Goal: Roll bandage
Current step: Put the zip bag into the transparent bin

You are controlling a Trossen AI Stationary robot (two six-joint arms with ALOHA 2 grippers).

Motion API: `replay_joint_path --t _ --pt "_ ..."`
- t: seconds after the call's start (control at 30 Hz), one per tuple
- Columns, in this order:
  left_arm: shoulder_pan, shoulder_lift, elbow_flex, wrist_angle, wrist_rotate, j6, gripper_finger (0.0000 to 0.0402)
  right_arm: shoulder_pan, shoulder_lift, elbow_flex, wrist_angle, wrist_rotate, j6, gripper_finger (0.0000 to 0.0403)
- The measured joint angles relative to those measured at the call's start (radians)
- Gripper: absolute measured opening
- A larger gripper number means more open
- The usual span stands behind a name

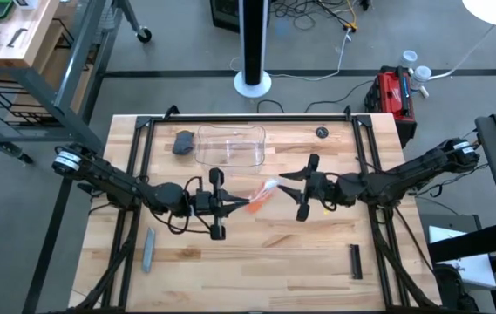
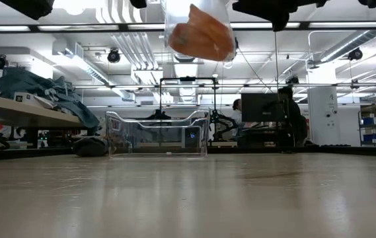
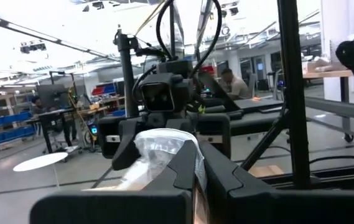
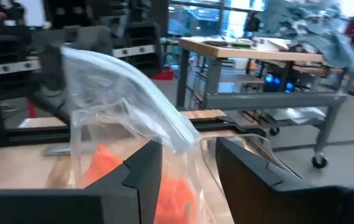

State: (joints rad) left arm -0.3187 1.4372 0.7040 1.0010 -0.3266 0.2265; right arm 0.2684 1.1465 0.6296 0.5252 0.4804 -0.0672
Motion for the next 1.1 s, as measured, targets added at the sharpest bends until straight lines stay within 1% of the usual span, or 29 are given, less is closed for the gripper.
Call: replay_joint_path --t 0.1,0.17,0.23,0.3,0.33,0.37,0.43,0.5,0.57,0.63,0.77,0.9,1.0,1.1 --pt "0.0 0.0 0.0 -0.038 0.019 0.0 0.0 0.0 0.0 0.001 0.014 -0.06 -0.02 0.0136" --pt "0.0 0.0 0.0 -0.057 0.034 0.0 0.0 0.0 0.0 0.002 0.014 -0.106 -0.028 0.0118" --pt "0.0 0.0 0.0 -0.056 0.035 -0.007 0.0 0.0 -0.001 0.002 0.013 -0.146 -0.031 0.0084" --pt "0.0 0.0 0.0 -0.057 0.035 -0.01 0.0 0.005 -0.001 0.002 0.013 -0.164 -0.034 0.0032" --pt "-0.001 0.0 0.0 -0.067 0.035 -0.01 0.0 0.008 -0.002 0.002 0.013 -0.166 -0.045 0.0017" --pt "-0.002 -0.002 0.0 -0.093 0.034 -0.012 0.0 0.014 -0.002 0.002 0.013 -0.164 -0.058 0.0011" --pt "-0.004 -0.016 0.0 -0.196 0.022 -0.067 0.0003 0.023 -0.016 0.002 -0.003 -0.147 -0.064 0.0006" --pt "-0.004 -0.038 0.0 -0.333 0.0 -0.171 0.0013 0.03 -0.035 0.002 -0.041 -0.139 -0.076 0.0002" --pt "-0.003 -0.063 0.0 -0.45 -0.033 -0.251 0.0029 0.033 -0.053 0.002 -0.101 -0.132 -0.063 0.0001" --pt "-0.003 -0.085 0.0 -0.513 -0.079 -0.285 0.0049 0.033 -0.068 0.002 -0.161 -0.129 -0.045 0.0001" --pt "-0.003 -0.125 0.0 -0.52 -0.13 -0.286 0.0095 0.033 -0.074 0.002 -0.268 -0.129 0.006 0.0" --pt "-0.003 -0.159 0.0 -0.498 -0.137 -0.261 0.0138 0.033 -0.059 0.002 -0.349 -0.129 0.04 0.0" --pt "0.004 -0.153 0.012 -0.436 -0.127 -0.262 0.016 0.032 -0.035 0.002 -0.378 -0.12 0.041 0.0" --pt "0.013 -0.123 0.036 -0.45 -0.079 -0.265 0.017 0.032 -0.017 0.002 -0.377 -0.113 0.018 0.0"
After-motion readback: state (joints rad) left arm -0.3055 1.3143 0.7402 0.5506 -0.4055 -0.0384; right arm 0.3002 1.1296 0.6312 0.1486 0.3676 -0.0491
